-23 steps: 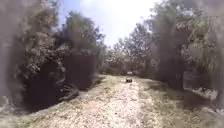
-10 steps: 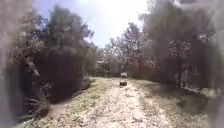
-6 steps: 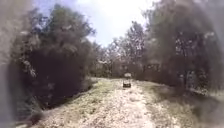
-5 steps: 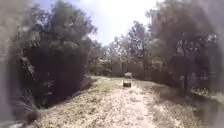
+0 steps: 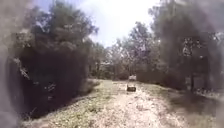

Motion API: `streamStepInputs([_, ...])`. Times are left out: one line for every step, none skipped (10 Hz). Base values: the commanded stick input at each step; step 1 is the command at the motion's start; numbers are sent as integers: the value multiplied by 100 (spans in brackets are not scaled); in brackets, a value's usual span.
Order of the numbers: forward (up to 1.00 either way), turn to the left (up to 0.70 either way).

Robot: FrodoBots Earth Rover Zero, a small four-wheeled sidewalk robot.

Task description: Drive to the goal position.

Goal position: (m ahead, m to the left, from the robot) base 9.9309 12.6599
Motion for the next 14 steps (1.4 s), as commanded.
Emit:
streamStepInputs([70, -35])
streamStepInputs([70, -35])
streamStepInputs([70, -35])
streamStepInputs([70, -35])
streamStepInputs([70, 0])
streamStepInputs([70, 0])
streamStepInputs([70, 0])
streamStepInputs([70, 0])
streamStepInputs([70, 0])
streamStepInputs([70, 0])
streamStepInputs([70, 0])
streamStepInputs([70, 0])
streamStepInputs([70, 0])
streamStepInputs([70, 0])
